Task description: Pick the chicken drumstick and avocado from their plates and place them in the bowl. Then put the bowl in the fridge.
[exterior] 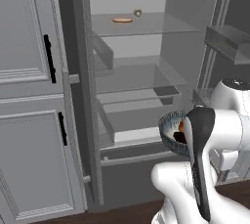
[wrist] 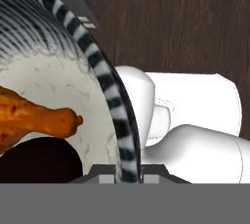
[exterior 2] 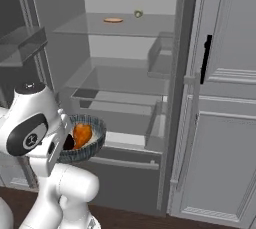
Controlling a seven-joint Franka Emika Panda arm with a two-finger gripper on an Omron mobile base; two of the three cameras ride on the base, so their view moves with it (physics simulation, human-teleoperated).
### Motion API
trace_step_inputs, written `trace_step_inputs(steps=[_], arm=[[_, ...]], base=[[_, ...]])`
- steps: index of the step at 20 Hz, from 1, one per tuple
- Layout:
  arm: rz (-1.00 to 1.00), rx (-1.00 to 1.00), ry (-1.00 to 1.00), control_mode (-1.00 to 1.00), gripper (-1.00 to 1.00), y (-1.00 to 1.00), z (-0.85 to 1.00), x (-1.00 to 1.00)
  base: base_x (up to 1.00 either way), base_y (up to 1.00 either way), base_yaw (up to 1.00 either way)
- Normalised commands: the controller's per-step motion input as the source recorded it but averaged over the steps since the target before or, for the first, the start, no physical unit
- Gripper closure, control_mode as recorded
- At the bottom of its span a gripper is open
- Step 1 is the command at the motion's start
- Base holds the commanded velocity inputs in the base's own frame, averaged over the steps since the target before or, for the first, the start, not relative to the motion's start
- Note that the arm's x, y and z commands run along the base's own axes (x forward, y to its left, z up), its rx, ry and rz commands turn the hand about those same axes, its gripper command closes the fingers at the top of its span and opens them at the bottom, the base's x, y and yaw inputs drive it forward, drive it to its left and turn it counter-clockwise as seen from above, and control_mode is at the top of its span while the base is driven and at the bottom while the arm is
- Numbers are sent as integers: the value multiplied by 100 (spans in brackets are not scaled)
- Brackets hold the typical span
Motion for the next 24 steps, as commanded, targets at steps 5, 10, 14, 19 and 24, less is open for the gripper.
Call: trace_step_inputs(steps=[5, 10, 14, 19, 24], arm=[[0, 0, 0, 100, 100, 0, 0, 0], [0, 0, 0, 100, 100, 0, 0, 0], [0, 0, 0, 100, 100, 0, 0, 0], [0, 0, 0, 100, 100, 0, 0, 0], [0, 0, 0, 100, 100, 0, 0, 0]], base=[[64, 0, 1], [23, -6, 4], [48, 0, 0], [32, -1, 1], [22, 0, 0]])
